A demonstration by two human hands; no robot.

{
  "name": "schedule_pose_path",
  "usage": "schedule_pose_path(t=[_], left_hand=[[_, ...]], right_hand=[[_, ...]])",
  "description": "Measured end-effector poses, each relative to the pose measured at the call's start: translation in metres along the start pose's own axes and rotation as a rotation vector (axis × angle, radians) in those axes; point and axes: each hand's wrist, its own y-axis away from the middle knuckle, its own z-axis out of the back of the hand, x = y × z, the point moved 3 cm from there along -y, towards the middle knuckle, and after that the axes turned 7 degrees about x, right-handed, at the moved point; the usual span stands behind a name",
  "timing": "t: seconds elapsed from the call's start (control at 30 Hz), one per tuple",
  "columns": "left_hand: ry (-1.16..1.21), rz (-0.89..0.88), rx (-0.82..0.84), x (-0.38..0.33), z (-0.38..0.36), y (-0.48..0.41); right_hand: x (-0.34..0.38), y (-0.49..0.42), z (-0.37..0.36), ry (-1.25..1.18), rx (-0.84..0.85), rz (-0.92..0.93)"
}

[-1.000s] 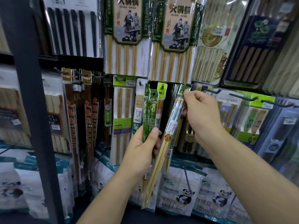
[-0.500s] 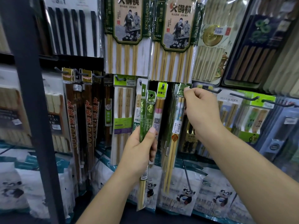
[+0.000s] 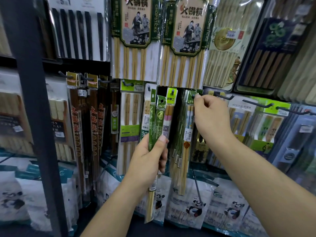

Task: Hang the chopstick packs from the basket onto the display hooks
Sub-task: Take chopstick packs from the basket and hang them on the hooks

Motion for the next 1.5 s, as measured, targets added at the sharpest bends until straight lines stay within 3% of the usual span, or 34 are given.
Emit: schedule_pose_path(t=[0.27, 0.47, 0.57, 0.8, 1.1, 1.5], left_hand=[[0.171, 0.025, 0.069, -0.008, -0.006, 0.002], [0.091, -0.006, 0.162, -0.007, -0.013, 0.006], [0.106, -0.029, 0.2, -0.009, -0.02, 0.007], [0.131, -0.047, 0.173, -0.008, -0.024, 0.007], [0.15, 0.011, 0.127, -0.002, -0.027, 0.007], [0.082, 0.097, 0.119, 0.0, -0.022, 0.006]], right_hand=[[-0.009, 0.021, -0.002, 0.023, -0.074, 0.008], [0.005, 0.037, -0.011, -0.23, 0.138, 0.035], [0.01, 0.038, -0.013, -0.284, 0.16, 0.047], [0.009, 0.03, -0.008, -0.535, 0.179, -0.15], [0.011, 0.015, 0.002, -0.291, 0.062, -0.08], [0.006, 0.003, 0.001, -0.194, 0.023, -0.092]])
